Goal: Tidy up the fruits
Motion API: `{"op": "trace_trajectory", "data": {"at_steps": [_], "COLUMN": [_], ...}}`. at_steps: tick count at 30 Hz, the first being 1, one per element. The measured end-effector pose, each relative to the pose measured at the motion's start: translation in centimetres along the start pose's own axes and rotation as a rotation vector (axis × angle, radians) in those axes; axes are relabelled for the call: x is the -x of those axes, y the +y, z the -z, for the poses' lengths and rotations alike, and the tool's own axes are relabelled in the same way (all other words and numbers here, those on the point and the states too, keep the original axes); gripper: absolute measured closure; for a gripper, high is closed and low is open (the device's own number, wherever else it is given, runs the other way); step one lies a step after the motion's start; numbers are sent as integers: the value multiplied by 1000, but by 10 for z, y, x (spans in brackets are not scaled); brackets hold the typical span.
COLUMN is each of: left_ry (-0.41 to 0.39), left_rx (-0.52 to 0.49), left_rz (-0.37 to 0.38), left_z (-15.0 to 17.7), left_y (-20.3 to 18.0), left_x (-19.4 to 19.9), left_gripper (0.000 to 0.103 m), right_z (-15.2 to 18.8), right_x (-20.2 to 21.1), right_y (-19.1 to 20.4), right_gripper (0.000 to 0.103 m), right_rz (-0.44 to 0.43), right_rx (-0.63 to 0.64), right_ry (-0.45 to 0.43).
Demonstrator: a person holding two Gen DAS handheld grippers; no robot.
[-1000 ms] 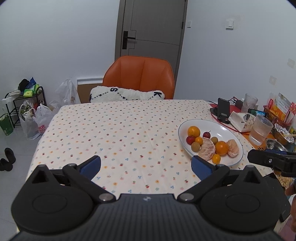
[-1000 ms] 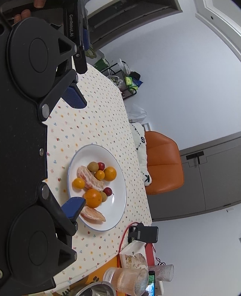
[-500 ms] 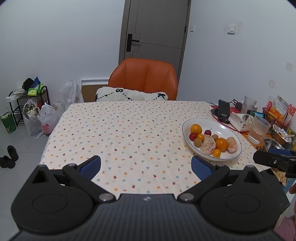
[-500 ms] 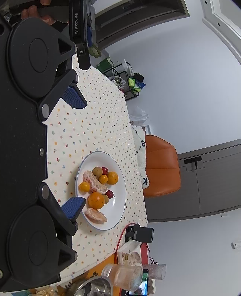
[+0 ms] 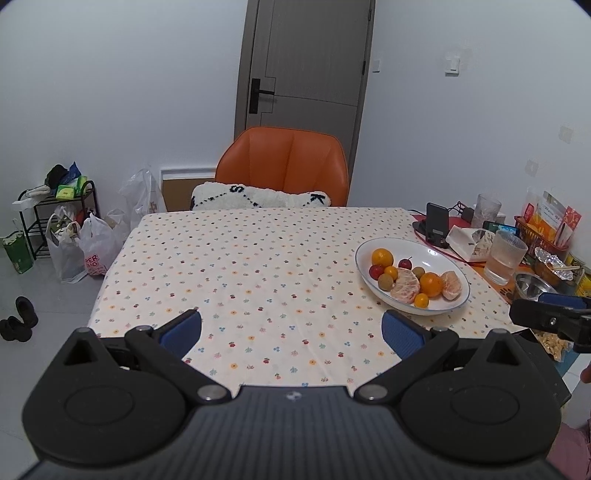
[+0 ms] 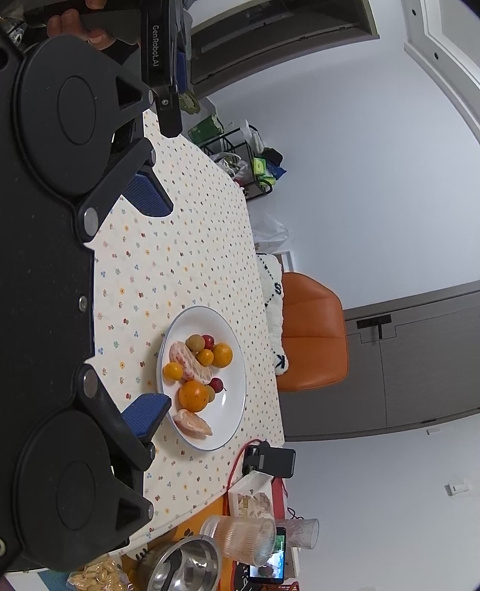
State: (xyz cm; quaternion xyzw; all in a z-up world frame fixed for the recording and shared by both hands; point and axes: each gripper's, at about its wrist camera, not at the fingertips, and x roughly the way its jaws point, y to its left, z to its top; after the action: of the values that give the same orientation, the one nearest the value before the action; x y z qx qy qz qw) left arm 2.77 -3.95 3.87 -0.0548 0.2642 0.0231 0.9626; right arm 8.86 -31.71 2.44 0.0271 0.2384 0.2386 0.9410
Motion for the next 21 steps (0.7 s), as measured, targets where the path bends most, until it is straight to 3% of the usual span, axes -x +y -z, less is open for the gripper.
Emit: {"op": "trace_trajectory", "data": {"at_steps": [21], "left_ry": [-15], "left_rx": [1], "left_rz": [-27], "left_z": [6], "left_y": [-2], "left_x": [12], "left_gripper": [0], "right_z": [4], "right_x": [10], "right_y": [1], "right_gripper": [0], "right_rz": [-26], "right_rx": [12], "right_ry": [-17]}}
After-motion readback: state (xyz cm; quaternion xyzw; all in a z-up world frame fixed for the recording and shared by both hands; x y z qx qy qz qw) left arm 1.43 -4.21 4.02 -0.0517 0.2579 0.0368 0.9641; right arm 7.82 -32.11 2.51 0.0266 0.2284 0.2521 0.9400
